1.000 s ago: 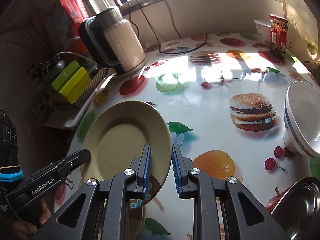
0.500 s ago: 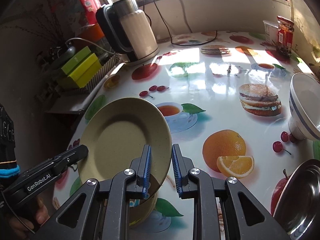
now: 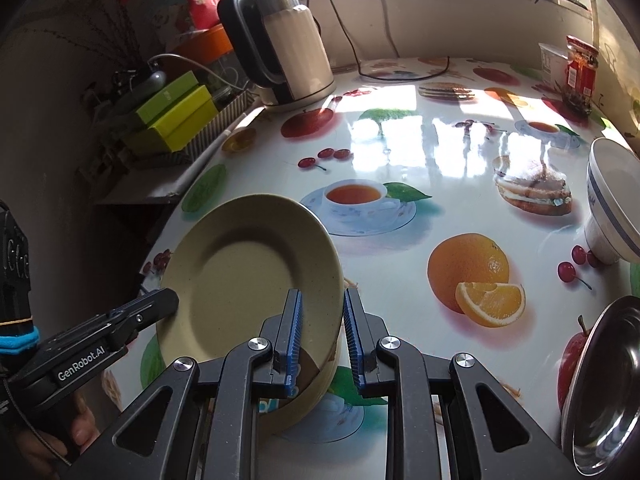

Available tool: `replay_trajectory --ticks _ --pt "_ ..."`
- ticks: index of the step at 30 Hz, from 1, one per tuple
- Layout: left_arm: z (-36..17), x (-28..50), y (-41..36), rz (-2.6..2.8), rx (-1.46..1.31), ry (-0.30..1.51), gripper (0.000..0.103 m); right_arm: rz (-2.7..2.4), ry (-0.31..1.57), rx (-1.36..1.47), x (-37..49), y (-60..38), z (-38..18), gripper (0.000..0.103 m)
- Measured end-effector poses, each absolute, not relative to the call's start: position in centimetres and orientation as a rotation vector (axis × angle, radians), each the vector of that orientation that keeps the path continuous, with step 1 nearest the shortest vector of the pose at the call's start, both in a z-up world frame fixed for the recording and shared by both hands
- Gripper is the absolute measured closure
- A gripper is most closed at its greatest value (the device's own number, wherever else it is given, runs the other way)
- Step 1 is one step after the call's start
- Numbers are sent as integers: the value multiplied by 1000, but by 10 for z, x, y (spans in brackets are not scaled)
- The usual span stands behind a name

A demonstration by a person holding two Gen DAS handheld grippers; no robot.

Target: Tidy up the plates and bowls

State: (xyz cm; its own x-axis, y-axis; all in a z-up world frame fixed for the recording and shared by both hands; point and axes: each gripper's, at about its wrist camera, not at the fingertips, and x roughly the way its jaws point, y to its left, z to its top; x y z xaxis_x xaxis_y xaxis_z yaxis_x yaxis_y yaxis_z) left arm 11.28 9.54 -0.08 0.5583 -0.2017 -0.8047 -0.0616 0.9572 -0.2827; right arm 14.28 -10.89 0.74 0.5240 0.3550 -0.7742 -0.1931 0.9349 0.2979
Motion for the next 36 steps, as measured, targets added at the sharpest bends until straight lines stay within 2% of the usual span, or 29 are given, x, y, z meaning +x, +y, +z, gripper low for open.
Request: replay_trajectory --ticks 30,33,36 --pt "-15 101 102 -72 -307 998 84 328 982 147 130 -98 -2 80" --pt "-13 102 102 -78 -310 998 84 332 985 164 131 -101 -2 79" --pt "-10 101 102 -76 -305 992 84 338 972 166 128 -101 2 73"
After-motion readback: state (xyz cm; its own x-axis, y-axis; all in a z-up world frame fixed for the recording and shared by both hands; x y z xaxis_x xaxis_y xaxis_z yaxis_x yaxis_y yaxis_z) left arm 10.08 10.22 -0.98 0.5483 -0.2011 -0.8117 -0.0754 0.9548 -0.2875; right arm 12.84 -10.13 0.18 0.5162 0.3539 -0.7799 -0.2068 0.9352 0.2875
